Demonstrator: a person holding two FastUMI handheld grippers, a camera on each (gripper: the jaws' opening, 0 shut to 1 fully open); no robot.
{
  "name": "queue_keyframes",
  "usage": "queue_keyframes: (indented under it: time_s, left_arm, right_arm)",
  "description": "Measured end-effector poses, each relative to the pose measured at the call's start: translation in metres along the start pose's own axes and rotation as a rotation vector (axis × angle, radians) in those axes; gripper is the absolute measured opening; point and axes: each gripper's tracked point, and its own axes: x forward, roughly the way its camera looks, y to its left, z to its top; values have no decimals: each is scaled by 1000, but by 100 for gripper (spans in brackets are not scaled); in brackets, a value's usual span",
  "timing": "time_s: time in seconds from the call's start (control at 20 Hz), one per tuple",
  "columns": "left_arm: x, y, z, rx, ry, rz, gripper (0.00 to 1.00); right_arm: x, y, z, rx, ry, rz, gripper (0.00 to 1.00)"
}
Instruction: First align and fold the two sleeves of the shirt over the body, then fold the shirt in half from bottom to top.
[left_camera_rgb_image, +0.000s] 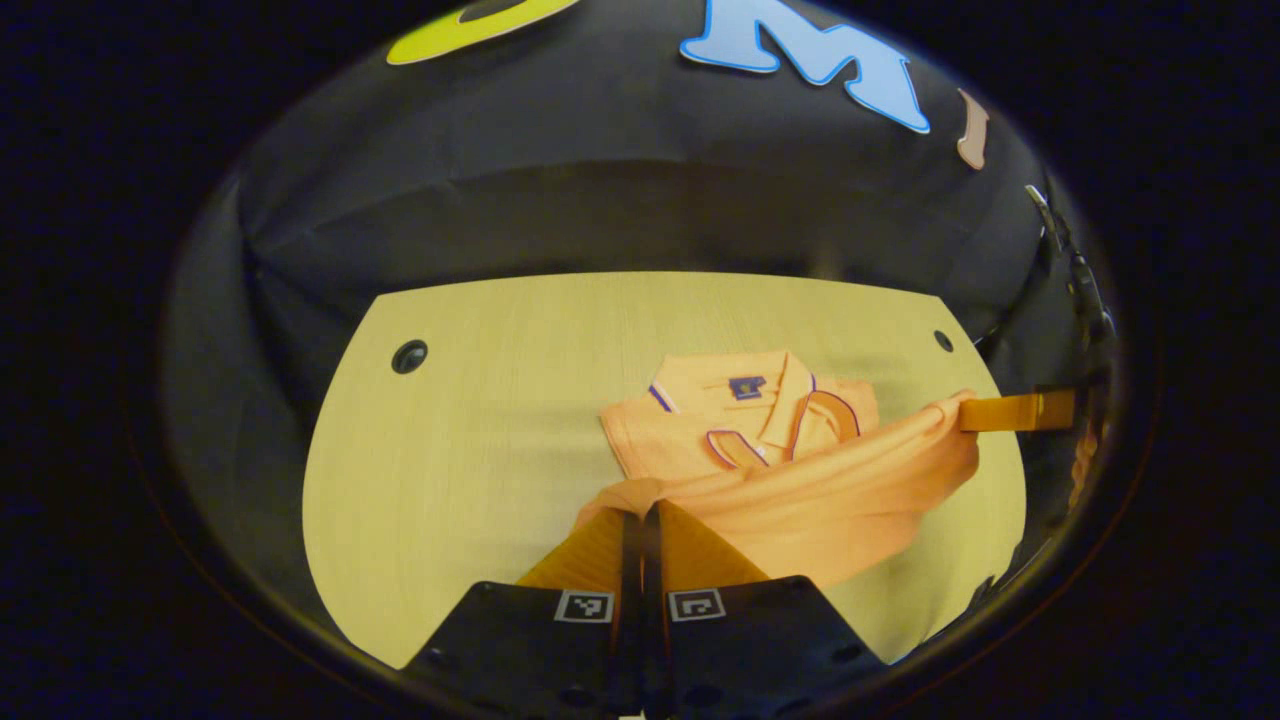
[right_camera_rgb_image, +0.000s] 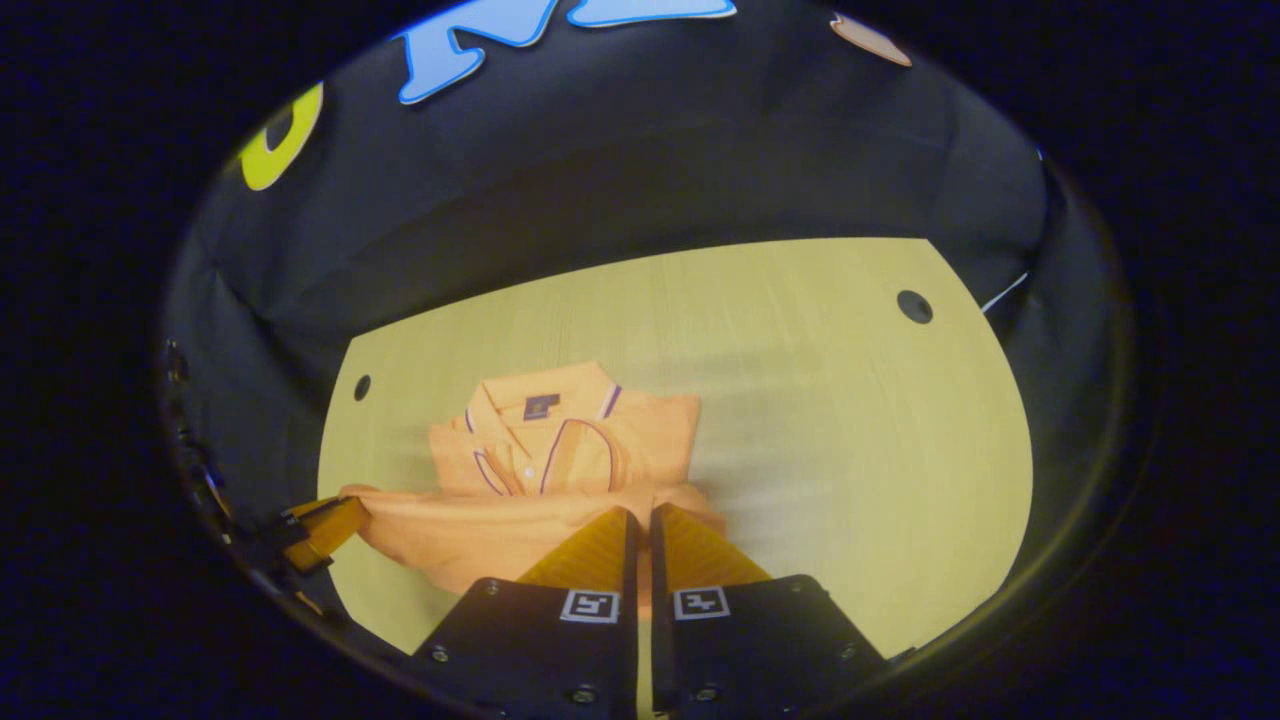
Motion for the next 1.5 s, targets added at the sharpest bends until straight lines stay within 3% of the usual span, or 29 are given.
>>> queue_keyframes:
  time_s: [0.25, 0.5, 0.55, 0.6, 0.95, 1.5]
  left_arm:
    - [40, 6, 41, -2, -42, -10, 6]
    - [85, 8, 53, 25, -59, -20, 6]
    - [92, 9, 56, 31, -67, -20, 6]
    - [100, 9, 59, 40, -76, -21, 6]
    - [136, 16, 79, 76, -152, -24, 6]
    - [193, 28, 58, 25, -124, -35, 6]
  right_arm:
    - [36, -3, 31, 31, -23, 3, 6]
    - [74, -10, 52, 8, -50, -11, 6]
    - [81, -11, 53, 5, -55, -11, 1]
    - [85, -13, 55, -1, -59, -14, 5]
    - [127, -24, 64, -24, -98, -17, 6]
    - [161, -35, 60, -102, -108, -26, 6]
